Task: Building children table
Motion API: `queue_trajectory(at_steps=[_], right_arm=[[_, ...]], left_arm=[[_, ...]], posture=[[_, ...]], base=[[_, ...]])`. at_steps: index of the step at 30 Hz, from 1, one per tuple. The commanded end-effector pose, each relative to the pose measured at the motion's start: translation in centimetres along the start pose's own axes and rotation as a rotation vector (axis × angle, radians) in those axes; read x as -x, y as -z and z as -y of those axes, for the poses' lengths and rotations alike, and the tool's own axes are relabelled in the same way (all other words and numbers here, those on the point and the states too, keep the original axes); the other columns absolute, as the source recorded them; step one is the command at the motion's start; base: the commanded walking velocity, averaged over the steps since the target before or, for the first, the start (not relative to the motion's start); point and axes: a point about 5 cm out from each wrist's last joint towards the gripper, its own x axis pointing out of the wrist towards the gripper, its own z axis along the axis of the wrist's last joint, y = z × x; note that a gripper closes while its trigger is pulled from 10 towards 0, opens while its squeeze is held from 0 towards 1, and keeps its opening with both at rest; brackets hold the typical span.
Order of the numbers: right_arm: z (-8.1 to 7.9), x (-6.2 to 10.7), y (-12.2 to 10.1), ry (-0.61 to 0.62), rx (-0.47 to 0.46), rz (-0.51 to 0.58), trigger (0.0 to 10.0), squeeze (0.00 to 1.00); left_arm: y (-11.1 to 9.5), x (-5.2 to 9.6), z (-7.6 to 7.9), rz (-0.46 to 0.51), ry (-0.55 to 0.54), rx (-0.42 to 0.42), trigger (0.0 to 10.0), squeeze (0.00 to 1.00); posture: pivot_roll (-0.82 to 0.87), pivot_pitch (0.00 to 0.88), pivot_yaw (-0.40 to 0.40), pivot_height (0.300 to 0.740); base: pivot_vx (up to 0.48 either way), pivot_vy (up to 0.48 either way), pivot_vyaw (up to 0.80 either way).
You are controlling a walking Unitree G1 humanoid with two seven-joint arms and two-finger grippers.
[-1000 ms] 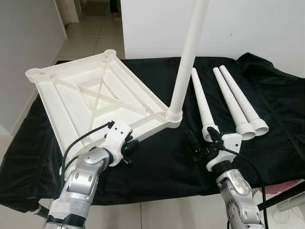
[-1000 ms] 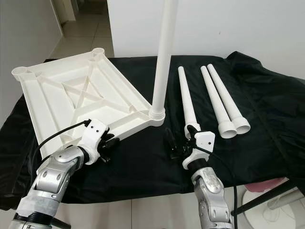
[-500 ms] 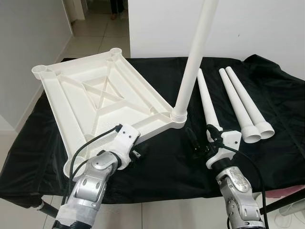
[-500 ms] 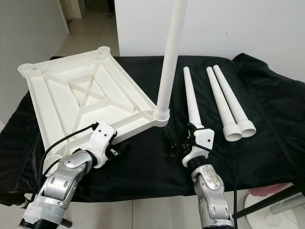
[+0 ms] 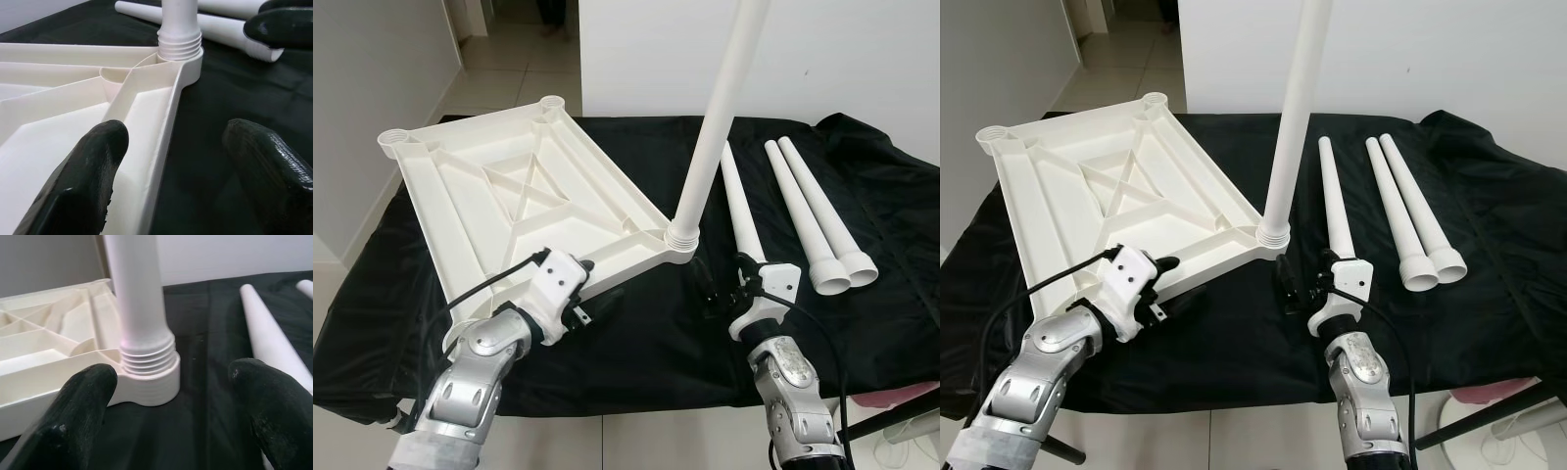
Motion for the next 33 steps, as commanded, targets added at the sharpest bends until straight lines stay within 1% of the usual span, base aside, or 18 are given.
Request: queue_trajectory(at_steps=[1,3,4,6,8,9,10,11,12,13,14,15,16,18,22,23,31,33], right_arm=[[0.3,-0.3,0.1,0.031,0.021,-0.008,10.0,0.0],[0.4,-0.5,0.4,0.055,0.031,-0.027,10.0,0.0],[0.4,-0.5,0.4,0.055,0.031,-0.027,10.0,0.0],[0.3,-0.8,0.9,0.073,0.046,-0.063,10.0,0.0],[0.2,-1.0,1.2,0.085,0.062,-0.083,10.0,0.0],[0.2,-1.0,1.2,0.085,0.062,-0.083,10.0,0.0],[0.1,-1.2,1.3,0.096,0.07,-0.091,10.0,0.0],[0.1,-1.2,1.3,0.096,0.07,-0.091,10.0,0.0],[-0.2,-1.4,1.4,0.096,0.072,-0.094,10.0,0.0],[-0.2,-1.4,1.4,0.096,0.072,-0.094,10.0,0.0],[-0.4,-1.5,1.4,0.093,0.074,-0.097,10.0,0.0],[-0.4,-1.5,1.4,0.093,0.074,-0.097,10.0,0.0],[-0.6,-1.6,1.5,0.088,0.076,-0.1,10.0,0.0],[-0.7,-1.7,1.7,0.084,0.088,-0.106,10.0,0.0],[-0.7,-1.8,1.7,0.084,0.089,-0.11,10.0,0.0],[-0.8,-2.0,1.9,0.08,0.096,-0.118,10.0,0.0],[-1.2,-2.5,2.2,0.067,0.104,-0.138,10.0,0.0],[-1.2,-2.5,2.2,0.067,0.104,-0.138,10.0,0.0]], left_arm=[[0.2,0.5,-1.3,-0.014,-0.031,-0.015,10.0,0.0],[0.5,0.9,-2.8,-0.039,-0.09,-0.039,10.0,0.0],[0.5,0.9,-2.8,-0.039,-0.09,-0.039,10.0,0.0],[0.8,1.5,-4.2,-0.069,-0.15,-0.068,10.0,0.0],[1.0,1.9,-5.0,-0.095,-0.185,-0.096,10.0,0.0],[1.0,1.9,-5.0,-0.095,-0.185,-0.096,10.0,0.0],[1.3,2.2,-5.7,-0.118,-0.221,-0.106,10.0,0.0],[1.3,2.2,-5.7,-0.118,-0.221,-0.106,10.0,0.0],[1.6,2.6,-6.6,-0.14,-0.265,-0.103,10.0,0.0],[1.6,2.6,-6.6,-0.14,-0.265,-0.103,10.0,0.0],[1.9,3.1,-7.5,-0.169,-0.315,-0.113,10.0,0.0],[1.9,3.1,-7.5,-0.169,-0.315,-0.113,10.0,0.0],[2.3,3.7,-8.3,-0.199,-0.357,-0.123,10.0,0.0],[2.6,4.6,-9.4,-0.23,-0.399,-0.141,10.0,0.0],[2.6,4.9,-9.8,-0.234,-0.41,-0.145,10.0,0.0],[2.5,5.4,-10.3,-0.234,-0.422,-0.154,10.0,0.0],[2.5,6.6,-11.6,-0.25,-0.46,-0.165,10.0,0.0],[2.5,6.6,-11.6,-0.25,-0.46,-0.165,10.0,0.0]], posture=[[0.01,0.0,-0.046,0.74],[0.01,0.0,-0.045,0.74],[0.01,0.0,-0.045,0.74],[0.01,0.0,-0.046,0.74],[0.02,0.0,-0.046,0.74],[0.02,0.0,-0.046,0.74],[0.02,0.0,-0.048,0.74],[0.02,0.0,-0.048,0.74],[0.02,0.0,-0.048,0.74],[0.02,0.0,-0.048,0.74],[0.02,0.0,-0.049,0.74],[0.02,0.0,-0.049,0.74],[0.02,0.0,-0.051,0.74],[0.03,0.0,-0.053,0.74],[0.03,0.0,-0.054,0.74],[0.03,0.0,-0.053,0.74],[0.03,0.0,-0.054,0.74],[0.03,0.0,-0.054,0.74]], base=[[0.0,0.0,0.0],[0.0,0.0,0.0],[0.0,0.0,0.0],[0.0,0.0,0.0],[0.0,0.0,0.0],[0.0,0.0,0.0],[0.0,0.0,0.0],[0.0,0.0,0.0],[0.0,0.0,0.0],[0.0,0.0,0.0],[0.0,0.0,0.0],[0.0,0.0,0.0],[0.0,0.0,0.0],[0.0,0.0,0.0],[0.0,0.0,0.0],[0.0,0.0,0.0],[0.0,0.0,0.0],[0.0,0.0,0.0]])
